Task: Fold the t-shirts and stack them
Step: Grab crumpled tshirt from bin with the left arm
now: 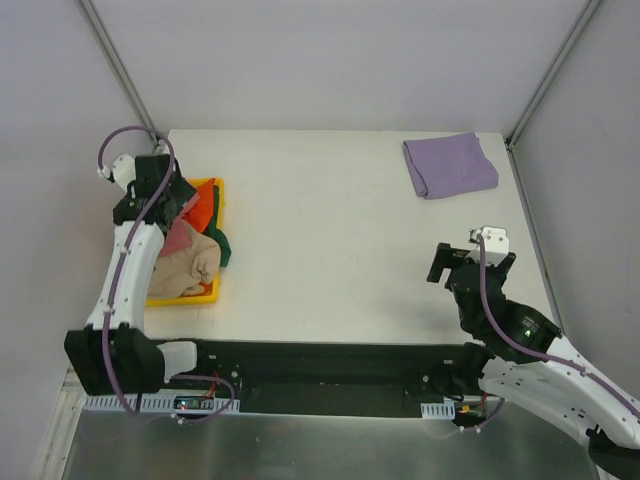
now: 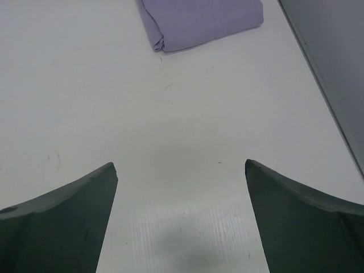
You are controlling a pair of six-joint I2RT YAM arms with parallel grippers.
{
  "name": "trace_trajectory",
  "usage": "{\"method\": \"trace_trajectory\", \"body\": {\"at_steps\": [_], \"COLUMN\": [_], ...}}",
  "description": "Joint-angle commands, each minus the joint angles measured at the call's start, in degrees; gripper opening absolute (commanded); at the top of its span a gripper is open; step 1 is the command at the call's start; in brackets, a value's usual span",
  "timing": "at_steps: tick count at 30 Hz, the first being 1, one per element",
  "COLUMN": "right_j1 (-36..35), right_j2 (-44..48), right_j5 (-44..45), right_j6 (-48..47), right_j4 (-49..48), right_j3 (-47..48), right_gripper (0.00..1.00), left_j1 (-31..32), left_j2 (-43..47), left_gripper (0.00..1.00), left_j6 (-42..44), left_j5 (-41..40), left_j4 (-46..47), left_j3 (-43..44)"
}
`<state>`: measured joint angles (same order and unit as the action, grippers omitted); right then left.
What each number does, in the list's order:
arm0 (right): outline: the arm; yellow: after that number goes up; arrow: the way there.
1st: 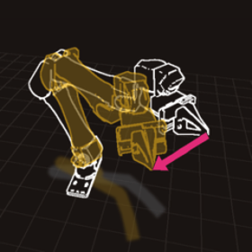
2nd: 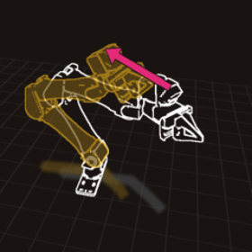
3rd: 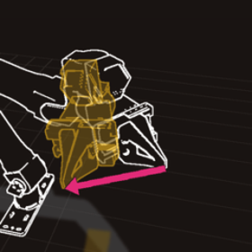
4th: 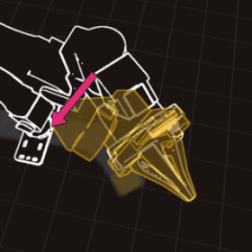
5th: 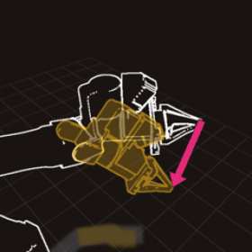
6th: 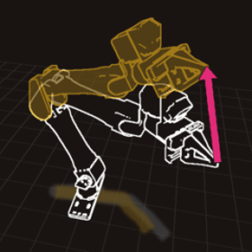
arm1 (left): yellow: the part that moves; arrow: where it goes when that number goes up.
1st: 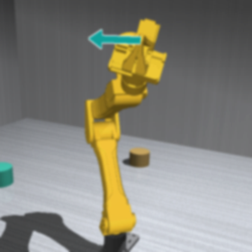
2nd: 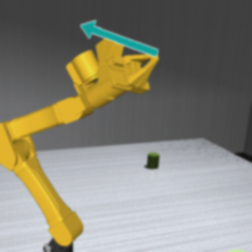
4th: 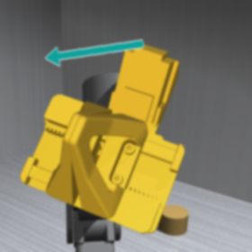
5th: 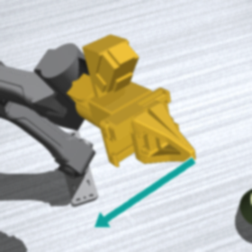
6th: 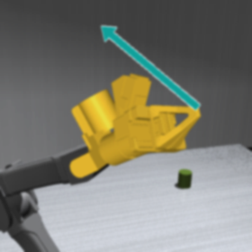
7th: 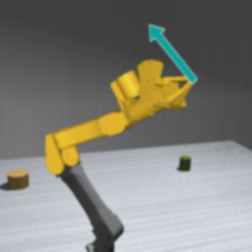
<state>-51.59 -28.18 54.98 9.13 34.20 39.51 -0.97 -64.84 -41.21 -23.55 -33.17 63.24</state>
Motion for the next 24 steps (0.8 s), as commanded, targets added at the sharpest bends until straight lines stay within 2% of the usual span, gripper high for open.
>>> {"method": "trace_trajectory", "body": {"at_steps": [1,8,9,12,15,16,19,20,24], "right_j1": [0.1,0.1,0.1,0.1,0.1,0.1,0.1,0.1,0.1], "right_j2": [0.1,2.7,3.0,3.4,3.4,3.5,3.7,3.8,4.3], "right_j5": [0.7,1.4,1.5,1.4,1.3,1.2,1.2,1.4,0.8], "right_j6": [-2.9,-2.7,-2.7,-2.9,-3.1,-3.1,-3.1,-3.1,-2.8], "right_j4": [1.9,2.7,2.5,2.4,2.5,2.5,2.5,2.7,2.5], "right_j3": [-0.3,-1.2,-1.3,-1.5,-1.4,-1.4,-1.3,-1.4,-1.4], "right_gripper": [0.96,0.96,0.96,0.96,0.96,0.96,0.96,0.96,0.96], "left_j1": [-4.8,-13.1,-13.9,-15.4,-15.6,-15.6,-15.6,-15.6,-15.3], "left_j2": [-11.9,-29.2,-31.7,-38.5,-42.6,-43.6,-43.5,-42.3,-32.6], "left_gripper": [0.99,0.99,0.98,0.89,0.79,0.67,0.14,0.01,0.00], "left_j6": [5.0,6.4,7.4,7.4,7.4,7.4,7.7,7.4,5.2], "left_j5": [1.1,2.7,4.8,11.8,15.5,16.5,18.4,18.6,17.0], "left_j4": [1.6,0.9,0.9,0.7,0.6,0.6,-0.3,-0.5,-0.3], "left_j3": [9.9,21.8,23.2,26.0,27.6,28.1,29.2,29.2,28.3]}}
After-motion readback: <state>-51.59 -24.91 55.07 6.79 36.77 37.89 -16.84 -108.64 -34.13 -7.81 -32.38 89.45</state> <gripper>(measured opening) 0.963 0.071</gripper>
